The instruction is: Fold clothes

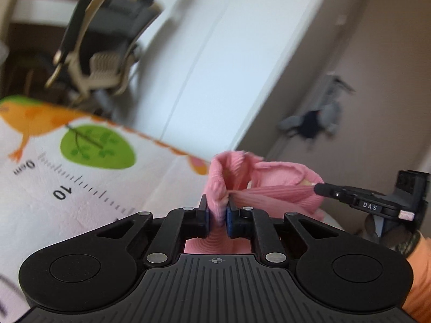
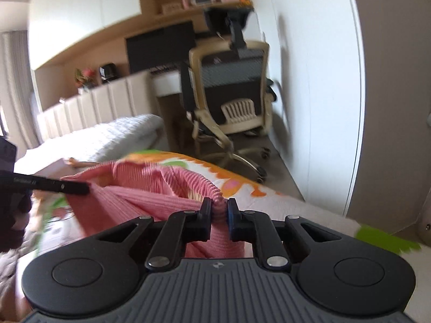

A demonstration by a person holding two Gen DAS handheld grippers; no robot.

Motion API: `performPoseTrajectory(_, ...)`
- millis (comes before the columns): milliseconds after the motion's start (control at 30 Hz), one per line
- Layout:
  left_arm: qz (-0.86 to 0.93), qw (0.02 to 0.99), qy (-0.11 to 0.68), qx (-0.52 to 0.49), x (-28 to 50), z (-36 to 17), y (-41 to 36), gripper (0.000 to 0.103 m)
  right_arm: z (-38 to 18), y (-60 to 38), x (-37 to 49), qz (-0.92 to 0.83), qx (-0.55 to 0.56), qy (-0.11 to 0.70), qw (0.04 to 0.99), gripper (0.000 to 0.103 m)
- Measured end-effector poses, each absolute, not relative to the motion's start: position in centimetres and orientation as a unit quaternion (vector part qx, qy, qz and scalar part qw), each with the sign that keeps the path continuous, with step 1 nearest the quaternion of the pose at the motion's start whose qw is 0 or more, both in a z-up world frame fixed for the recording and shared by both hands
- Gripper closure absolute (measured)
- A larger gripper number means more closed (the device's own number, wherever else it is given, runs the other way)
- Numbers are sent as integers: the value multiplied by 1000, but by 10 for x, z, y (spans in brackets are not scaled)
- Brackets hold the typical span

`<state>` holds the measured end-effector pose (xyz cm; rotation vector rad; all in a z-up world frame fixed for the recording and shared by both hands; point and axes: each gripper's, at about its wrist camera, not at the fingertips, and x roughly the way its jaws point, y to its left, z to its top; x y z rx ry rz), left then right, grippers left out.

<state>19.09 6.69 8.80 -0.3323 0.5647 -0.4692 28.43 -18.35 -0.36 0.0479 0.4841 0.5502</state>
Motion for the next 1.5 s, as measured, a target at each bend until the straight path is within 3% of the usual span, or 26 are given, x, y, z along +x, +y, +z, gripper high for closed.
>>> performPoseTrajectory(67,-258,918,266,-143,154,95,62,89,-7,-197,247,286,16,231,930,92)
performPoseTrajectory(100,-276,913,268,-135,137,95,61,83,-9,-204,228,295,12,228,928,91)
performPoseTrajectory(167,-303,905,275,-120,107,93,59,67,-12,-217,190,312,4,222,924,88)
performPoseTrajectory(233,-314,900,281,-113,82,92,61,40,-14,-235,173,296,24,218,930,83)
performPoseTrajectory(333,-307,900,284,-122,58,94,72,21,-18,-264,152,263,64,212,939,67)
performPoseTrajectory(433,-283,892,304,-177,64,87,86,11,-23,-283,154,236,118,220,939,52)
performPoseTrajectory(500,-265,876,334,-226,78,74,91,11,-27,-291,166,221,161,233,933,46)
performPoseTrajectory(633,-245,837,400,-280,116,31,78,11,-53,-278,200,238,214,291,902,44)
performPoseTrajectory(767,-244,814,419,-319,157,-1,74,10,-89,-229,232,267,186,366,872,41)
performPoseTrajectory(900,-223,810,420,-344,206,-11,78,10,-99,-190,268,290,181,391,854,40)
performPoseTrajectory(1133,-196,882,337,-266,253,39,87,10,-70,-159,321,270,143,325,895,40)
performPoseTrajectory(1400,-210,868,385,-233,220,-10,83,9,-87,-178,285,261,106,354,892,35)
performPoseTrajectory(1433,-202,876,376,-226,218,-8,80,12,-91,-178,282,256,110,356,892,35)
performPoseTrajectory(1467,-194,883,366,-219,216,-7,77,22,-95,-178,281,250,115,357,893,44)
performPoseTrajectory(1500,-184,889,363,-209,214,-3,74,55,-96,-176,279,250,116,355,893,63)
